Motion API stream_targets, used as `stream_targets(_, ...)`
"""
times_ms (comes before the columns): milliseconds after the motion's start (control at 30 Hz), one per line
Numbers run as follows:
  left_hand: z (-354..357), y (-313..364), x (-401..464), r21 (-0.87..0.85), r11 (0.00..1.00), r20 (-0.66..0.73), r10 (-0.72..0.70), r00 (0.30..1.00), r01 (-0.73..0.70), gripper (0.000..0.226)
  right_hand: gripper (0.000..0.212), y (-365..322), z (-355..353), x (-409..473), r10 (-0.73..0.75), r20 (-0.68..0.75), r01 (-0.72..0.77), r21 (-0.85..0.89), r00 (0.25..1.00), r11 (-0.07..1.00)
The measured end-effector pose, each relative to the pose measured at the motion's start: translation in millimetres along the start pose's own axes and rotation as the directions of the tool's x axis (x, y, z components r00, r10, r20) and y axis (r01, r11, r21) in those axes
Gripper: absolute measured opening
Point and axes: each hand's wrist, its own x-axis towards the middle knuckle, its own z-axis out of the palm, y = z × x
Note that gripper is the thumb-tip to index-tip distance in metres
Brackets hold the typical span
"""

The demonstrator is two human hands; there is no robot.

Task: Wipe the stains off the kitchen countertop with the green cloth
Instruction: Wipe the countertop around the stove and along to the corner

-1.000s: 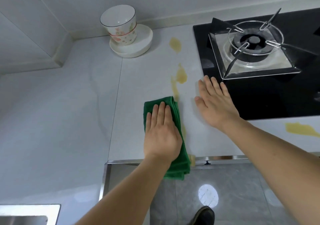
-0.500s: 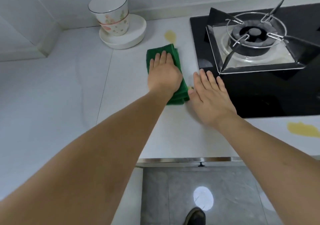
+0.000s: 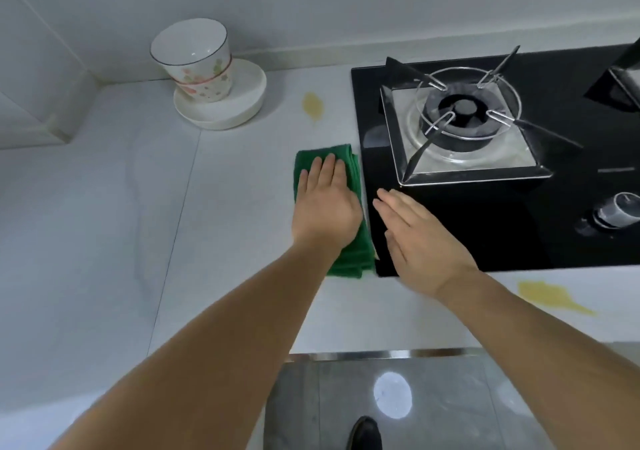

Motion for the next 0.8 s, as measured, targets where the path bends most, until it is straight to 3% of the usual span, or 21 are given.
stream_targets(167,1.8,2.4,115.7,0.022,1.0,-0.039,-0.021,0.999,0.022,0.058,0.065,7.2,2.9,3.9,-0.015,-0.01,0.015,-0.027,1.0,1.0)
stream_targets(267,4.6,-0.4,131.9,0.067,0.997,-0.032,-0.025,0.999,0.027,0.057,0.063,7.8,5.6,4.7,-0.012,0.004,0.012,-0.036,1.0,0.999)
stream_targets(400,5.6,4.5,72.2,0.044,0.999,-0.045,-0.012,0.999,0.014,0.058,0.064,4.7,-2.7,4.3,0.006,0.027,-0.004,-0.069,1.0,0.998)
stream_targets(567,-11.2,-14.8,-59.4,-0.024,0.997,0.067,0.079,0.995,-0.078,0.064,0.057,-10.2,-8.4,6.6,0.081,0.023,-0.081,-0.011,0.996,0.997)
stream_targets(700,-19.7,-43.4,-74.5,-0.004,0.998,0.098,0.056,0.994,-0.056,0.067,0.043,-42.6,-24.6,38.6,0.167,-0.011,-0.165,0.105,0.986,0.981)
stream_targets(800,-19.9,-44.7,-56.4,-0.002,0.999,0.078,0.033,0.996,-0.033,0.067,0.052,-54.4,-33.0,81.4,0.141,-0.072,-0.127,0.175,0.987,0.976)
